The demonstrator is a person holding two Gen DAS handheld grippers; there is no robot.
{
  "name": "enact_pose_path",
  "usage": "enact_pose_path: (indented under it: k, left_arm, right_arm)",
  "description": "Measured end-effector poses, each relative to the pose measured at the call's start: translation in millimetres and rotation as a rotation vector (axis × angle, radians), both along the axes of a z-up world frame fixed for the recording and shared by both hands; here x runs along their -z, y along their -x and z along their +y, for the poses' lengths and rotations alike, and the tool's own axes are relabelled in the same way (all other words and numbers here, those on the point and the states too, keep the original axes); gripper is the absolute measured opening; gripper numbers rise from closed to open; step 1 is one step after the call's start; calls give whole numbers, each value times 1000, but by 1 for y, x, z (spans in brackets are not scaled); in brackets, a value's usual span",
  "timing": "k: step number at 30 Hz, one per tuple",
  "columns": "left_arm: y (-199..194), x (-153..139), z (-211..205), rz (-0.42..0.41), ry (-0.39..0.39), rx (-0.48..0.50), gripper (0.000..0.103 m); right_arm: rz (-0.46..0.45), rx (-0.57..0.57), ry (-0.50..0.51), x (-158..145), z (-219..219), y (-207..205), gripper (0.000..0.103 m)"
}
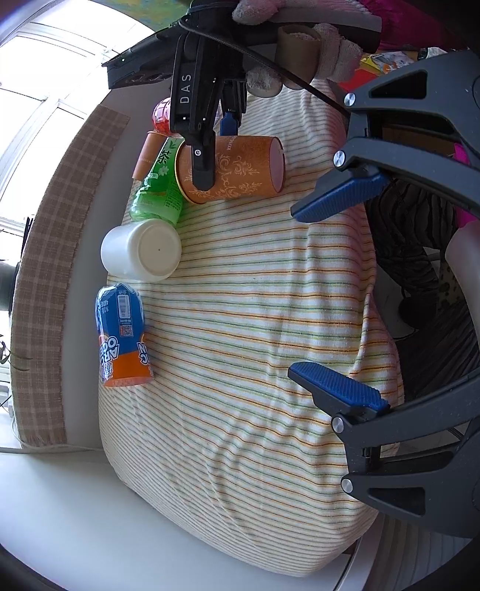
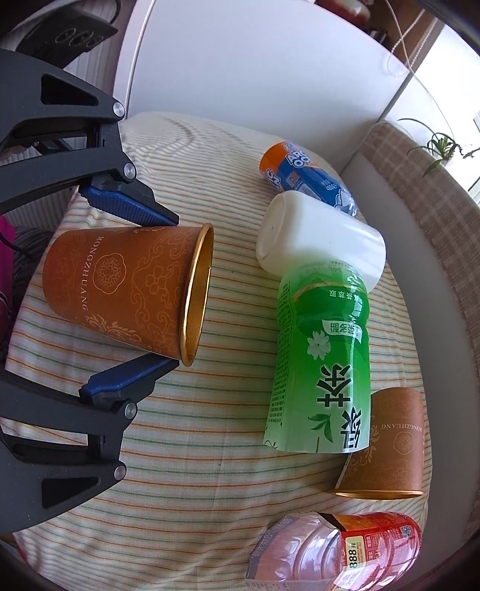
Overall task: Flip cup upright
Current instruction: 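Move the right gripper to the upright cup and close on its side, then lift the cup with the right gripper and set it down upright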
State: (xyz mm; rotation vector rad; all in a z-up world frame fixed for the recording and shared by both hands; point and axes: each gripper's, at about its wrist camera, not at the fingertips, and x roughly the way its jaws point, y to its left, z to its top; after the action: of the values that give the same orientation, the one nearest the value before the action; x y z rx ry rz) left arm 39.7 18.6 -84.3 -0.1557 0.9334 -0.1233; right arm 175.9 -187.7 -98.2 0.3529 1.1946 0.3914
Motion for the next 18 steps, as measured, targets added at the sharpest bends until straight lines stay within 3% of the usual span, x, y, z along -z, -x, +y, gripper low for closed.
enact_pose_path:
  k: [18]
  left_arm:
    - [-5, -1, -6, -8, 6, 11, 80]
  right_arm:
    - [-454, 23, 212, -34, -6, 39, 66]
